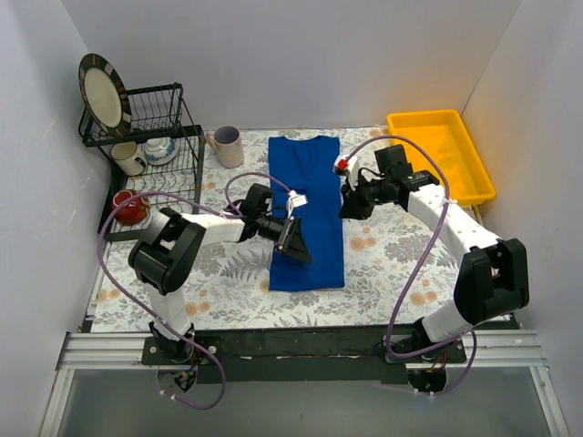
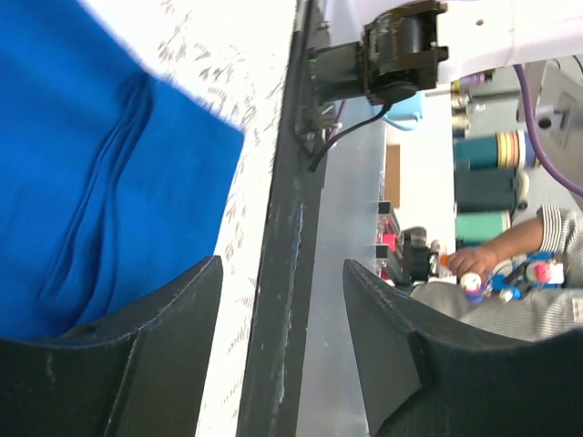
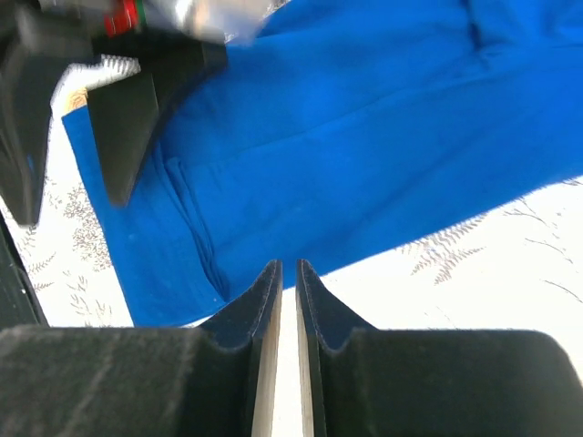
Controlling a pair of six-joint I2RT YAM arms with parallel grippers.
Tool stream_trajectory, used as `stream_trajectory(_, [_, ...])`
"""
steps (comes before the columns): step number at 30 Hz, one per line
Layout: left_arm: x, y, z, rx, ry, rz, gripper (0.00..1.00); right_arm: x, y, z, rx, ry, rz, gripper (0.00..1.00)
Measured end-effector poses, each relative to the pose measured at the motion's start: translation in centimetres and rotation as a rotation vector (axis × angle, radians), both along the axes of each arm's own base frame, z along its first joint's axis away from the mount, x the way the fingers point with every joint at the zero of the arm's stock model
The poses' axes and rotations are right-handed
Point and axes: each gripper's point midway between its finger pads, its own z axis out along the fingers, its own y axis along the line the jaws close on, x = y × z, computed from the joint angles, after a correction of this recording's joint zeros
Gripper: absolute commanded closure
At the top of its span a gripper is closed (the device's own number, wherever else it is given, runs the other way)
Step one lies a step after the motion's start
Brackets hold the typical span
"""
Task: Roll the t-shirts
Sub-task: Roll the T-shirt to the center of the board.
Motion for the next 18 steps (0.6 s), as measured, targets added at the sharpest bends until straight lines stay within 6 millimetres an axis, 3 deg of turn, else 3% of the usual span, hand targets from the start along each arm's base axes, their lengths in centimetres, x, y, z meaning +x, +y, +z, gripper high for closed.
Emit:
stream_trajectory(4, [-0.5, -3.1, 0.0, -0.036, -0.015, -0.067, 0.46, 0.4, -0.9, 0.7, -0.012, -0.005, -0.029, 0.82])
stream_trajectory(9, [-3.1, -6.2, -2.0, -0.038, 0.037, -0.148, 0.46, 0.8, -2.7, 1.5, -0.027, -0.022, -0.083, 0.81])
stream_trajectory(13, [-4.7, -7.3, -2.9, -0.041, 0.060, -0.188, 0.45, 1.2, -4.3, 2.6, -0.035, -0.055, -0.134, 0.81])
stream_trajectory(18, [-4.6, -7.7, -4.7, -0.019, 0.089, -0.169, 0.43, 0.9, -5.6, 4.0, -0.037, -0.107, -0.165, 0.81])
